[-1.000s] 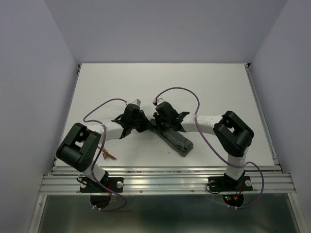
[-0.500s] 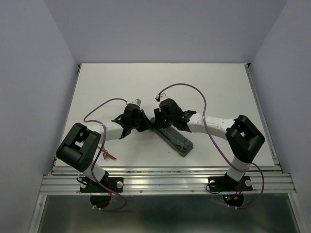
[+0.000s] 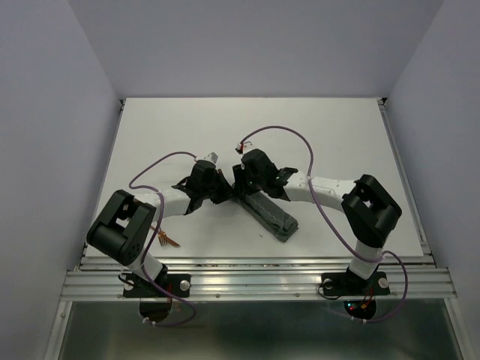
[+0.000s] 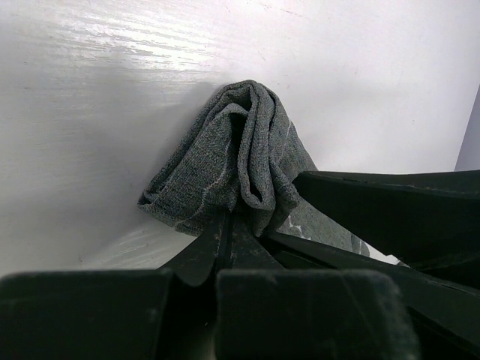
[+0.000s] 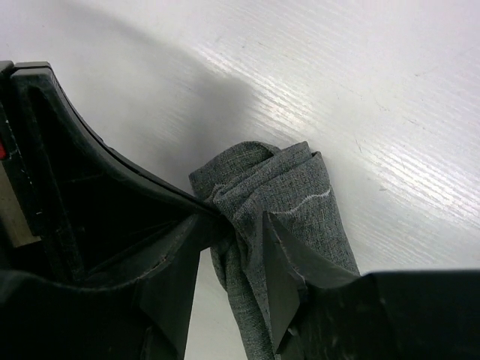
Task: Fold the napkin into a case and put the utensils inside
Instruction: Grasp the top corner of the smaller rectangle folded napkin at the center of the board.
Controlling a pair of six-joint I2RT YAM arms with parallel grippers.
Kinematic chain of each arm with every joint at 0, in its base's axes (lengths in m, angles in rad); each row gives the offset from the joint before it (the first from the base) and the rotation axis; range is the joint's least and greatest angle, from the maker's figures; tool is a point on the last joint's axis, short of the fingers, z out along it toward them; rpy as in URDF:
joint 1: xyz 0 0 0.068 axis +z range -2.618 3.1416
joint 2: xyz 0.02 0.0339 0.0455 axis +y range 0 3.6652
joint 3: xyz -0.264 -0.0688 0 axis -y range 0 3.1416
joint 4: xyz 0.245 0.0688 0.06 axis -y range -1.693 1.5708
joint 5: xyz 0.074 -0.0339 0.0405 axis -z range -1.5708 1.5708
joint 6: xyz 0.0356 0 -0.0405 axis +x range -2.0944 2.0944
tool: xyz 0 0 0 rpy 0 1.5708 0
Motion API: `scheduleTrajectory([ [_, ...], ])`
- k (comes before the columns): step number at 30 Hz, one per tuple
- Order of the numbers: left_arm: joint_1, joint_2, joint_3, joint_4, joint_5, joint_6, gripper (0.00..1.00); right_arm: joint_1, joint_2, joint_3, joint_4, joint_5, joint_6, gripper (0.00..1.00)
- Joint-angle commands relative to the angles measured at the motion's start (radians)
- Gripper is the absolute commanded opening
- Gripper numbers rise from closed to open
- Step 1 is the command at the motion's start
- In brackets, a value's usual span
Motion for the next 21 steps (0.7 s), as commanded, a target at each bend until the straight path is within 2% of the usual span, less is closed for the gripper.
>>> scheduleTrajectory([
  [1,0.005,-0.013,-0.014,0.040,0.006,0.007,0.00,-0.006,0.026,0.063,0.018,0.008,-0.016,0.43],
  [13,0.005,-0.016,-0.014,0.043,0.009,0.008,0.00,-0.006,0.055,0.066,0.012,0.043,-0.010,0.27],
  [16,0.005,-0.015,-0.014,0.044,0.009,0.007,0.00,-0.006,0.052,0.063,0.012,0.052,-0.007,0.16],
  [17,0.005,-0.013,-0.014,0.044,0.009,0.007,0.00,-0.006,0.050,0.061,0.011,0.057,-0.007,0.08],
  [19,0.005,-0.015,-0.014,0.046,0.009,0.005,0.00,-0.006,0.046,0.060,0.009,0.060,-0.004,0.01],
  [21,0.006,-0.019,-0.014,0.044,0.009,0.005,0.00,-0.006,0.037,0.052,0.009,0.063,-0.002,0.01],
])
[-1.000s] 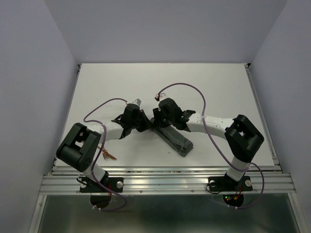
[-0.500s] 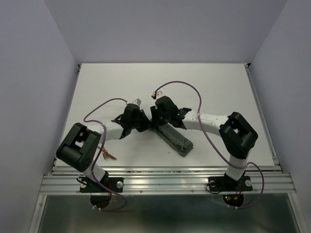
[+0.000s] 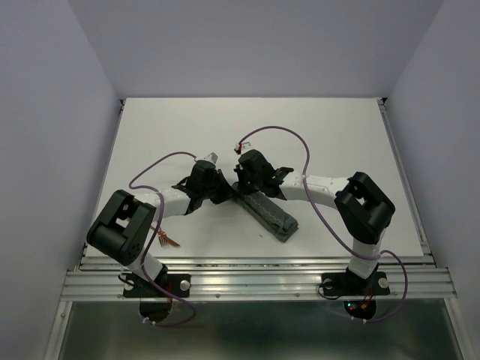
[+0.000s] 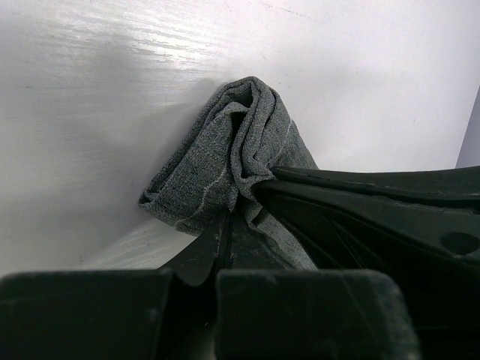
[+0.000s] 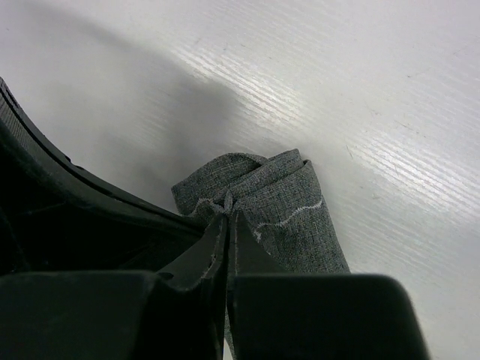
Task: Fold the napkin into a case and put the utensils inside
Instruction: Grasp the top corner of the smaller rectangle folded napkin at the center of the board.
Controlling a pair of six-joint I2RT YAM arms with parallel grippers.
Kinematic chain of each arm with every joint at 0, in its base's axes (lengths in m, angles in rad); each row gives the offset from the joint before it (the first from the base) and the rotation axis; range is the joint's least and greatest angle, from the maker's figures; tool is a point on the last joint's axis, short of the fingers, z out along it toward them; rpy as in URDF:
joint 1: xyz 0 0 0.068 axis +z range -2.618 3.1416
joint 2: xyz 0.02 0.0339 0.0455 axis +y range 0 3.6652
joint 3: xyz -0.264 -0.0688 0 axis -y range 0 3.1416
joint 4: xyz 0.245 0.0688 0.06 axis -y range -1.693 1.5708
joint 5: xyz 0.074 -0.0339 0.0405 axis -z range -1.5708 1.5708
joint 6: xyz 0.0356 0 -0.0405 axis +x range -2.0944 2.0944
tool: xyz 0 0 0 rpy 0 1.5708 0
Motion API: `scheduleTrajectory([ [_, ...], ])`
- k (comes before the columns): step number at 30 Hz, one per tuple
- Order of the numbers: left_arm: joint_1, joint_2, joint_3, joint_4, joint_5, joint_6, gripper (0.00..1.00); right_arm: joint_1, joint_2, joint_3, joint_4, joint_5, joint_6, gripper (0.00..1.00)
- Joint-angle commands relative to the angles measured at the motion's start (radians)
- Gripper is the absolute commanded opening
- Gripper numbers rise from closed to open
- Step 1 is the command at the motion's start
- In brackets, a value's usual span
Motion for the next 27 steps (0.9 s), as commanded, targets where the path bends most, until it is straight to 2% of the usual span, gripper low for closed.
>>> scheduleTrajectory([
  [1,0.006,-0.021,-0.012,0.043,0.008,0.005,0.00,-0.006,-0.027,0.016,0.011,0.028,0.000,0.01],
  [14,0.014,-0.053,-0.004,0.037,0.014,0.002,0.00,-0.006,-0.053,-0.048,0.002,-0.030,0.014,0.01],
  [27,0.018,-0.082,0.004,0.037,0.031,-0.003,0.00,-0.006,0.014,-0.062,0.037,-0.082,0.060,0.01],
])
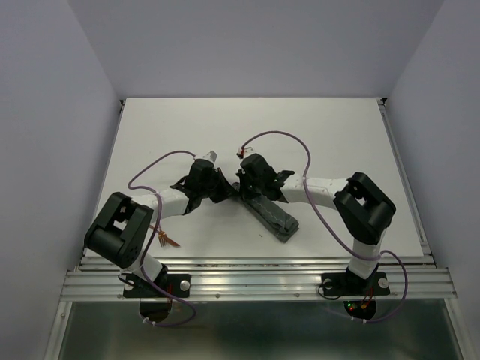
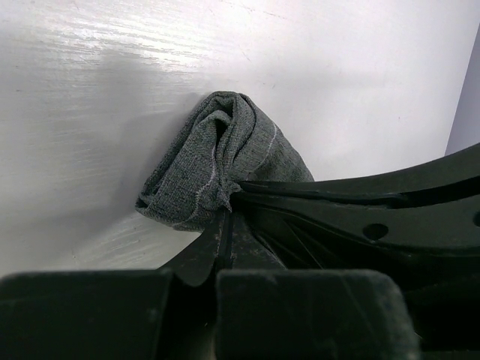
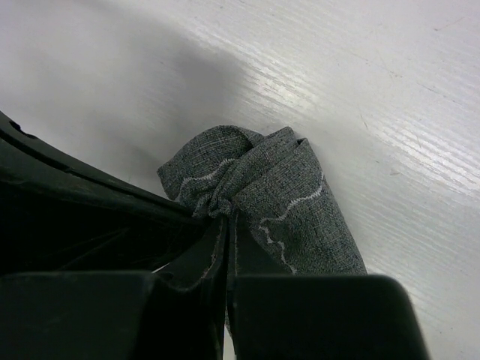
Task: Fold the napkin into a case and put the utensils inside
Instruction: Grasp the top corner of the smaller rectangle folded napkin at the center of the board.
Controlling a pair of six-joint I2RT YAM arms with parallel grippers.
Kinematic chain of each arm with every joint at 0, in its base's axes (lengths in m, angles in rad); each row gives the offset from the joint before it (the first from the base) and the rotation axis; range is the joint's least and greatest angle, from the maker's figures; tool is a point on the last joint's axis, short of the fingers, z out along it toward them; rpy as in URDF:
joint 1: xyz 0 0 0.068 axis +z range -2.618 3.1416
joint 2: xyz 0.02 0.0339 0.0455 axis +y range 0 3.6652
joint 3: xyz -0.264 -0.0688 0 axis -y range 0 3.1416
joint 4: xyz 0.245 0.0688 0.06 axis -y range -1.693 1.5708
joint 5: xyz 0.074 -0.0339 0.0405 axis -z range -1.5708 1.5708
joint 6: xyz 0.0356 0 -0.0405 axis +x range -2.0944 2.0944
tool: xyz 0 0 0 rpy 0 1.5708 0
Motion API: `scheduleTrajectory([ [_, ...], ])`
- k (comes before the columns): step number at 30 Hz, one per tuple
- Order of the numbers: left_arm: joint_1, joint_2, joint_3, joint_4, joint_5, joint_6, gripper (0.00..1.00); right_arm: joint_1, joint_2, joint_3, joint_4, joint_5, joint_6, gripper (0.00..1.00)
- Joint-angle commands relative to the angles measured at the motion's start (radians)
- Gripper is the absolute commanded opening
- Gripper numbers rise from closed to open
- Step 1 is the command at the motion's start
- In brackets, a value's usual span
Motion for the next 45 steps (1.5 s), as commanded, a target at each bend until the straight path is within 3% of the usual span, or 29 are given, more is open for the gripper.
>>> scheduleTrajectory([
  [1,0.009,-0.058,0.004,0.038,0.012,-0.002,0.00,-0.006,0.029,-0.001,0.028,-0.038,0.023,0.01],
  [16,0.009,-0.002,-0.009,0.084,0.055,-0.005,0.00,-0.015,0.087,0.038,0.080,-0.163,0.106,0.01],
  [19,0.009,0.011,-0.013,0.100,0.059,-0.009,0.00,-0.024,0.048,0.032,0.079,-0.178,0.120,0.10],
  [21,0.009,0.011,-0.012,0.103,0.059,-0.011,0.00,-0.024,0.002,0.012,0.077,-0.181,0.126,0.23],
  [31,0.010,-0.005,-0.022,0.104,0.053,-0.009,0.00,-0.024,-0.195,-0.076,0.040,-0.091,0.110,0.38],
  [36,0.009,-0.003,-0.019,0.103,0.052,-0.010,0.00,-0.045,-0.216,-0.113,0.033,-0.040,0.113,0.37],
  [42,0.009,-0.003,-0.019,0.104,0.048,-0.011,0.00,-0.076,-0.172,-0.107,0.034,-0.032,0.130,0.17],
  [45,0.009,0.001,-0.015,0.104,0.052,-0.009,0.00,-0.085,-0.123,-0.068,0.034,-0.049,0.121,0.15],
])
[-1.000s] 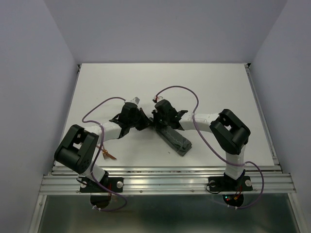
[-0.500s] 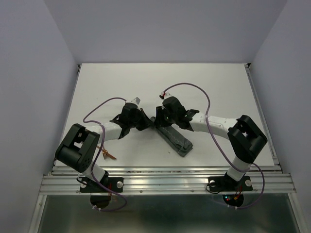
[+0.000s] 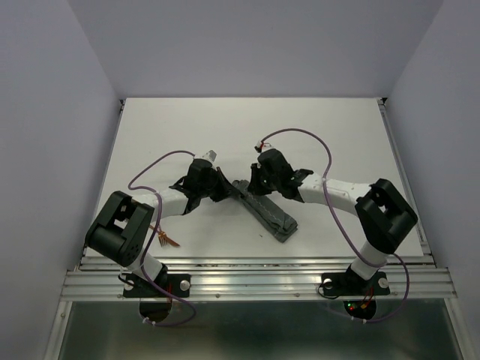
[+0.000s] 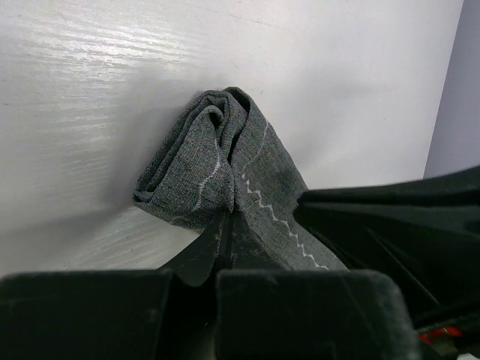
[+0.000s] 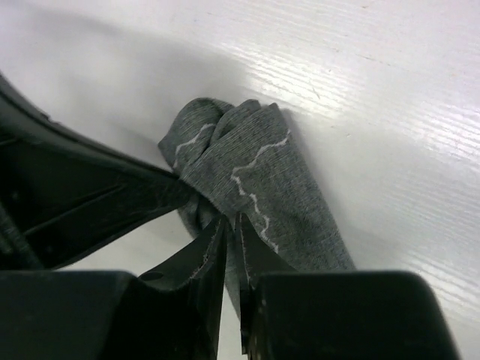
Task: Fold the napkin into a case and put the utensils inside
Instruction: Grasp the top corner of the smaller rectangle folded napkin at the center of the board.
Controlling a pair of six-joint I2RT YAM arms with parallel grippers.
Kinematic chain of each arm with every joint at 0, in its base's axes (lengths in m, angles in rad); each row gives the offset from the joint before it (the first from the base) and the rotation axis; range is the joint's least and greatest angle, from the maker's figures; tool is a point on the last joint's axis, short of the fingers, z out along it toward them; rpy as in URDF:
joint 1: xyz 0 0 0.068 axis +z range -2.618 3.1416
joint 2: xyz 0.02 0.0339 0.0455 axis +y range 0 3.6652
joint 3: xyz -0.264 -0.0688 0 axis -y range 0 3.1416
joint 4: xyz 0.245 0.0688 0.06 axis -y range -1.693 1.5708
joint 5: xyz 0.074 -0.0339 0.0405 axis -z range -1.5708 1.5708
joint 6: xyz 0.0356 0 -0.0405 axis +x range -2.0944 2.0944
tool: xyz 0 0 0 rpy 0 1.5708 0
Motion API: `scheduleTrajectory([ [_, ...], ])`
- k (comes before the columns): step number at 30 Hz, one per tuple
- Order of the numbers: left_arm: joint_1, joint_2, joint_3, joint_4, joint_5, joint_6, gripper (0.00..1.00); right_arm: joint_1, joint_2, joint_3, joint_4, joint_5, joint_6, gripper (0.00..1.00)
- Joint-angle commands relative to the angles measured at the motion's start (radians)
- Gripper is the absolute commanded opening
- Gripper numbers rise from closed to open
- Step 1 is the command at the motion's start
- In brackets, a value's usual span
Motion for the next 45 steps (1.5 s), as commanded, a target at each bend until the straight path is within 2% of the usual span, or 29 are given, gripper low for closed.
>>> scheduleTrajectory([
  [1,-0.001,-0.011,-0.004,0.049,0.013,0.000,0.00,-0.013,0.063,0.057,0.020,0.007,-0.004,0.15],
  [8,-0.001,-0.011,-0.004,0.047,0.015,0.003,0.00,-0.013,0.172,0.134,0.022,-0.014,-0.009,0.12],
  [10,-0.001,-0.008,-0.002,0.049,0.015,0.003,0.00,-0.013,0.192,0.144,0.040,-0.095,-0.010,0.10],
  [13,-0.001,-0.002,0.002,0.047,0.018,0.008,0.00,-0.013,0.206,0.143,0.060,-0.120,-0.013,0.09],
  [22,0.000,-0.010,0.009,0.047,0.023,0.011,0.00,-0.013,0.263,0.137,-0.024,-0.022,0.004,0.06],
  [29,0.005,0.010,0.016,0.057,0.053,0.044,0.00,-0.013,0.223,0.114,-0.052,0.030,-0.002,0.05],
  [38,0.005,0.050,0.036,0.061,0.079,0.074,0.00,-0.013,0.082,0.066,0.027,-0.051,-0.007,0.09],
  [45,0.005,0.056,0.044,0.060,0.090,0.075,0.00,-0.013,0.126,0.102,0.031,-0.065,-0.006,0.09],
])
